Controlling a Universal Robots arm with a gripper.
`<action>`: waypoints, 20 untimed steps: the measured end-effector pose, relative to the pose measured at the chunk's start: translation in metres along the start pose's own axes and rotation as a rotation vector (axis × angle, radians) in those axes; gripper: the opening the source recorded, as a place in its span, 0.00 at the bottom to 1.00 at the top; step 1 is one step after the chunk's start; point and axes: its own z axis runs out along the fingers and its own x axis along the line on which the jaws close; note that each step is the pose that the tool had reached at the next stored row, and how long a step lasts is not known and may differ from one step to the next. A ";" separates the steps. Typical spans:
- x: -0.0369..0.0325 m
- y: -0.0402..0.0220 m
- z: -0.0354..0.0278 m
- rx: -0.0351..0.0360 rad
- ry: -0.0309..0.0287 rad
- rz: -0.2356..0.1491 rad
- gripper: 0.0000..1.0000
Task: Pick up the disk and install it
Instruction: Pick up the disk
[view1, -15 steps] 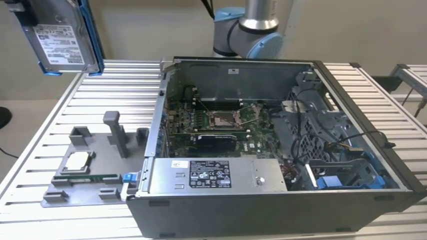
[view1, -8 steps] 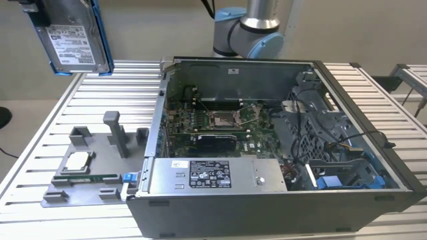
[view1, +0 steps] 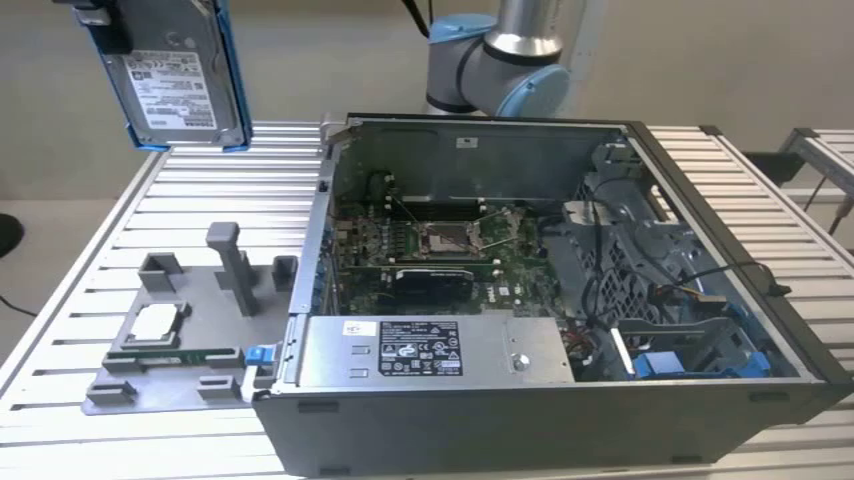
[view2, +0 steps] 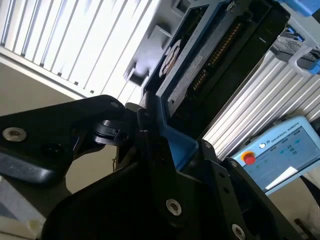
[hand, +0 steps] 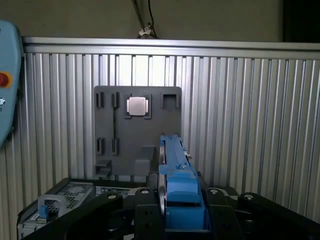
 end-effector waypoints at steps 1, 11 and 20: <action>0.0000 -0.0033 0.0001 0.0000 0.0000 0.000 0.00; 0.0006 -0.0392 0.0006 0.0000 0.0000 0.000 0.00; 0.0010 -0.0727 0.0011 -0.0001 0.0000 0.000 0.00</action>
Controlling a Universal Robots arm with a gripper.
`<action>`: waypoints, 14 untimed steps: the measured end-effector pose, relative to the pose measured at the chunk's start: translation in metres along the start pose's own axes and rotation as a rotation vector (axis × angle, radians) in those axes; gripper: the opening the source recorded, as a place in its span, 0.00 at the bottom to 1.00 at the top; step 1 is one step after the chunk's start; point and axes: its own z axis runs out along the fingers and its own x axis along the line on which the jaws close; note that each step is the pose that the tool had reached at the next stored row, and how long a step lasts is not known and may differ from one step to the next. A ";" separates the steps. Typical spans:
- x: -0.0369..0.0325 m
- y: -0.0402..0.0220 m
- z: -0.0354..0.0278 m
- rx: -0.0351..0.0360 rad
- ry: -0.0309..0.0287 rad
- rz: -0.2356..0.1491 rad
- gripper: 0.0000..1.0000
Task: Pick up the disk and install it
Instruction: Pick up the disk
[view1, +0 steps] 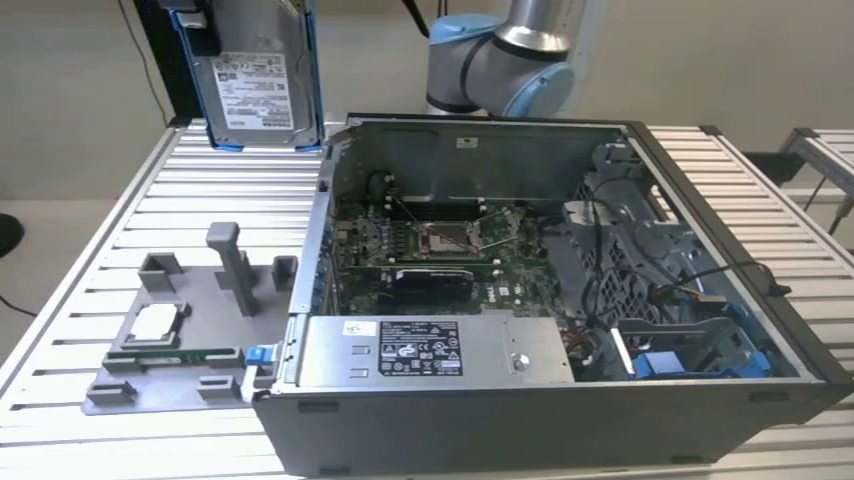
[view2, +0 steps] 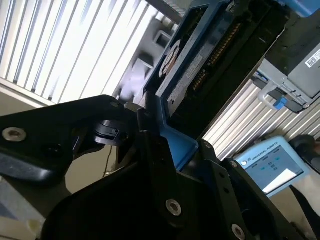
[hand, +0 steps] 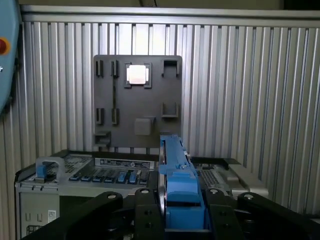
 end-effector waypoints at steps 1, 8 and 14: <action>0.0001 -0.0034 0.0000 0.0000 0.0000 0.000 0.00; 0.0004 -0.0290 0.0004 -0.0002 0.0001 0.000 0.00; 0.0007 -0.0513 0.0007 -0.0003 0.0001 0.000 0.00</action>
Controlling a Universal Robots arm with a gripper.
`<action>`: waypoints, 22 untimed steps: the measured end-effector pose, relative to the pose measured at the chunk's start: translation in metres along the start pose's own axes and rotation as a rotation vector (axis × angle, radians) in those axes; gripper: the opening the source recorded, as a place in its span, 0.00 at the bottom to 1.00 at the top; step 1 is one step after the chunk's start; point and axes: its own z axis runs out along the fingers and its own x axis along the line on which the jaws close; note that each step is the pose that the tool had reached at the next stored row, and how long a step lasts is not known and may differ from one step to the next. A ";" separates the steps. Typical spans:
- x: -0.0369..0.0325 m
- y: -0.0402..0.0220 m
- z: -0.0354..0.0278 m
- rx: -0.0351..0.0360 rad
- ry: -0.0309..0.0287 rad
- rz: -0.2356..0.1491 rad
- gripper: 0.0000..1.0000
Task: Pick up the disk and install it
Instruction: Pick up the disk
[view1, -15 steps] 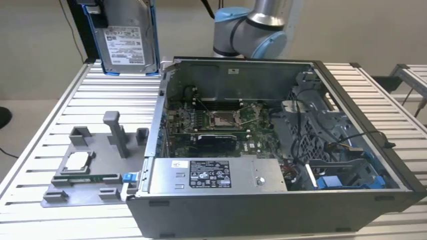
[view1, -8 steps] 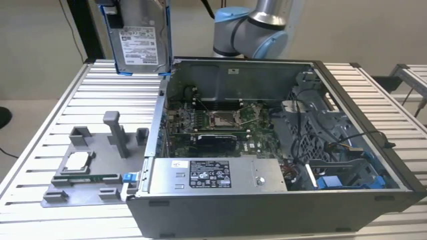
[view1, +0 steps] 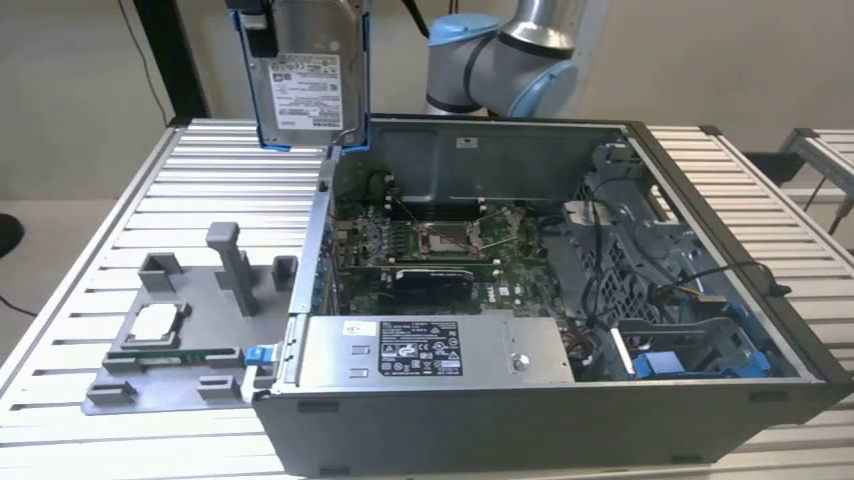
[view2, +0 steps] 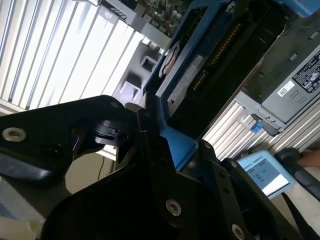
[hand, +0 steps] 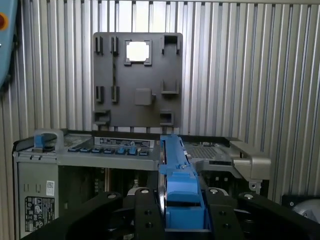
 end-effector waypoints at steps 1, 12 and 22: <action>0.0000 -0.0037 0.0000 -0.0001 0.0000 0.000 0.00; 0.0006 -0.0445 0.0007 -0.0003 0.0000 0.000 0.00; 0.0013 -0.0830 0.0012 -0.0009 0.0000 0.000 0.00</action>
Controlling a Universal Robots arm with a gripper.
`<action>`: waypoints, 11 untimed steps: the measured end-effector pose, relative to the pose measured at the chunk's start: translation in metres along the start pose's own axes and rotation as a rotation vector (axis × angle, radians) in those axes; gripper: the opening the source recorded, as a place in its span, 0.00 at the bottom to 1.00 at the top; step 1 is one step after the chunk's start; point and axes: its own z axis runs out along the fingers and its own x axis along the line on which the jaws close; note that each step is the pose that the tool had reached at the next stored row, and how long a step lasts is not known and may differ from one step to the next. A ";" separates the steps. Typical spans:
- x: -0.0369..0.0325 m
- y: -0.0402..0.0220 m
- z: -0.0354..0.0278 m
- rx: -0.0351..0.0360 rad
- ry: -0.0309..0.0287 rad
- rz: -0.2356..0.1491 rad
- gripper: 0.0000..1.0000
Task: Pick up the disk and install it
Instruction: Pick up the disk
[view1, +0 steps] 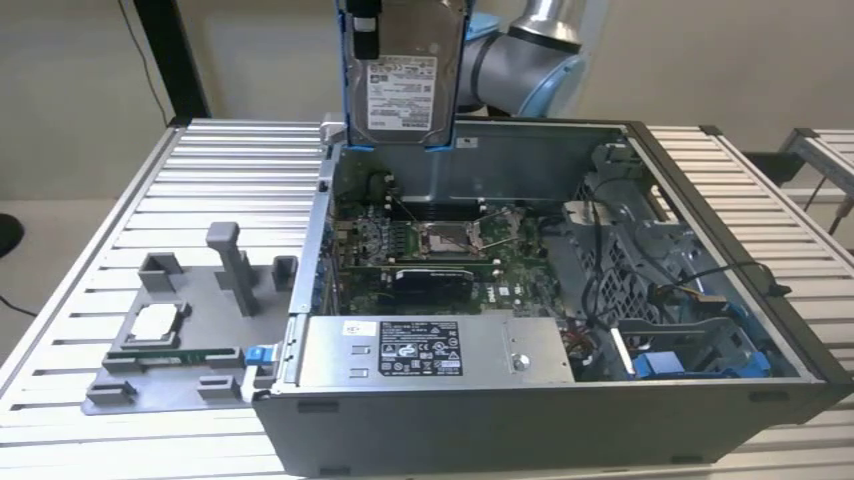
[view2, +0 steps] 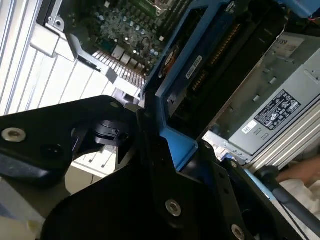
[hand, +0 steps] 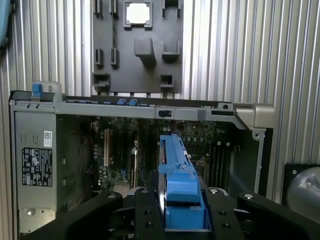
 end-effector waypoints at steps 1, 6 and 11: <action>0.0001 -0.0039 0.0001 0.0000 -0.0001 0.000 0.00; 0.0004 -0.0229 0.0003 -0.0002 0.0000 0.000 0.00; 0.0006 -0.0411 0.0006 -0.0003 0.0000 0.000 0.00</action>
